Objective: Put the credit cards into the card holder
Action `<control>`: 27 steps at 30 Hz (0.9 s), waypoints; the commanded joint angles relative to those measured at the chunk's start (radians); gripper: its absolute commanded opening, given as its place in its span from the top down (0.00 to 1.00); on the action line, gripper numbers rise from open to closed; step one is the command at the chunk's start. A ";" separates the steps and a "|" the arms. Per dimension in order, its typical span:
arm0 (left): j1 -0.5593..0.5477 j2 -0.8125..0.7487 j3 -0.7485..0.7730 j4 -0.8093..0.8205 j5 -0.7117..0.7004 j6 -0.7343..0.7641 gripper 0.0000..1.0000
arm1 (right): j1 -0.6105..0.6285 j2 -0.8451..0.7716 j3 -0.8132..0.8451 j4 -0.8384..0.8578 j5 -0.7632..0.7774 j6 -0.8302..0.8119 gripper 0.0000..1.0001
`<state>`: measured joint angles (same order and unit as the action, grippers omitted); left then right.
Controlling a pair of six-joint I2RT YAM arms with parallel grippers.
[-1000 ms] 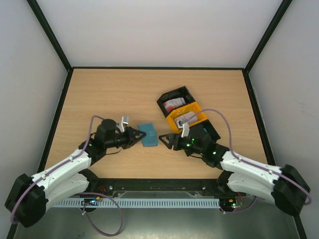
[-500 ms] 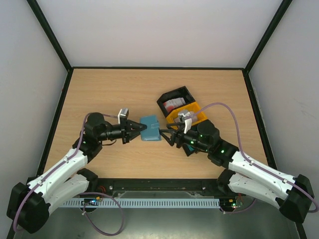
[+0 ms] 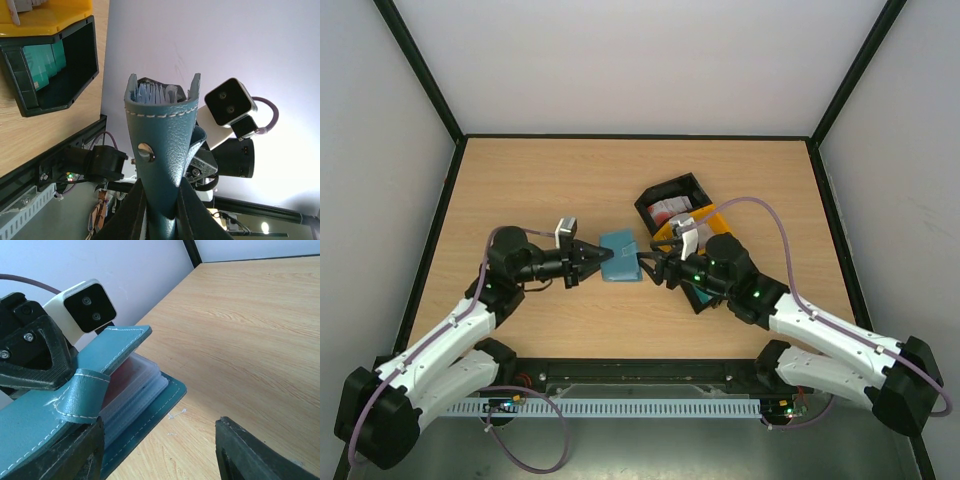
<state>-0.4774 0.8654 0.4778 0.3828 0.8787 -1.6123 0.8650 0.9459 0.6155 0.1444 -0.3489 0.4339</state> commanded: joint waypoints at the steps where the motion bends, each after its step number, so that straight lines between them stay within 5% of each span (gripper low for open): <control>1: -0.012 -0.013 -0.014 0.007 0.033 0.025 0.98 | 0.005 -0.029 0.017 0.086 -0.014 0.018 0.39; 10: -0.011 -0.010 -0.036 0.007 0.022 0.044 0.98 | 0.005 -0.018 0.022 0.099 -0.095 0.015 0.39; 27: -0.012 -0.053 -0.073 -0.074 0.006 0.101 0.98 | 0.005 0.116 0.184 -0.064 0.473 0.168 0.44</control>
<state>-0.4839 0.8249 0.4141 0.3336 0.8665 -1.5379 0.8688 1.0740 0.7605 0.1314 -0.0853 0.5377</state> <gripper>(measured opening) 0.094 0.563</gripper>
